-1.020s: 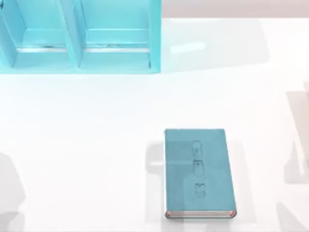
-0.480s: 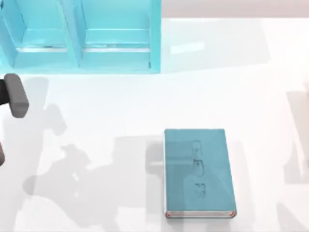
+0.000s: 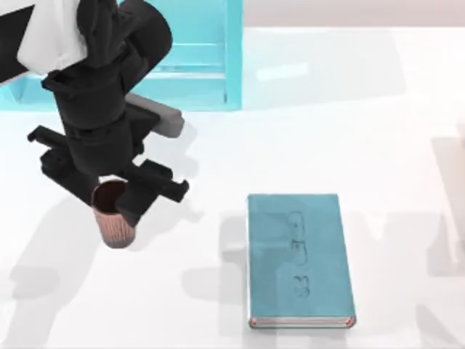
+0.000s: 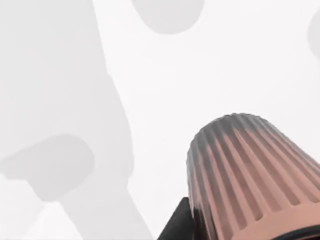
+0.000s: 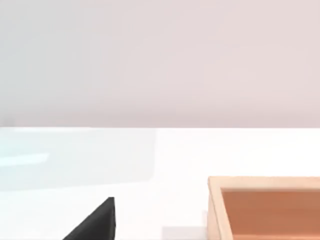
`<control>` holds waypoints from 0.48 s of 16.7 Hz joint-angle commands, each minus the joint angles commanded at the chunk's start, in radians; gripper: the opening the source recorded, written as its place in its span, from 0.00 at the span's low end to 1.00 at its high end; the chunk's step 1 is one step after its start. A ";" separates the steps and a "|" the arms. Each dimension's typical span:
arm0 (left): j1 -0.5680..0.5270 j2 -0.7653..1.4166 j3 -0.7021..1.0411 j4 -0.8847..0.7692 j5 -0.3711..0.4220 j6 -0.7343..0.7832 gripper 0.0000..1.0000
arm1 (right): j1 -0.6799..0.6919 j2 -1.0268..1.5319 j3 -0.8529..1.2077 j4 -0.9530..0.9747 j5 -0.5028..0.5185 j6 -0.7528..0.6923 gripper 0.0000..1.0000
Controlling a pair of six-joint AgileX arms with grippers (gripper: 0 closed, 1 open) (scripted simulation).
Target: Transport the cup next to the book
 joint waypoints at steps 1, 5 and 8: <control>-0.045 0.004 0.018 0.003 0.002 -0.120 0.00 | 0.000 0.000 0.000 0.000 0.000 0.000 1.00; -0.176 0.013 0.073 0.024 0.003 -0.492 0.00 | 0.000 0.000 0.000 0.000 0.000 0.000 1.00; -0.233 0.015 0.096 0.040 -0.001 -0.660 0.00 | 0.000 0.000 0.000 0.000 0.000 0.000 1.00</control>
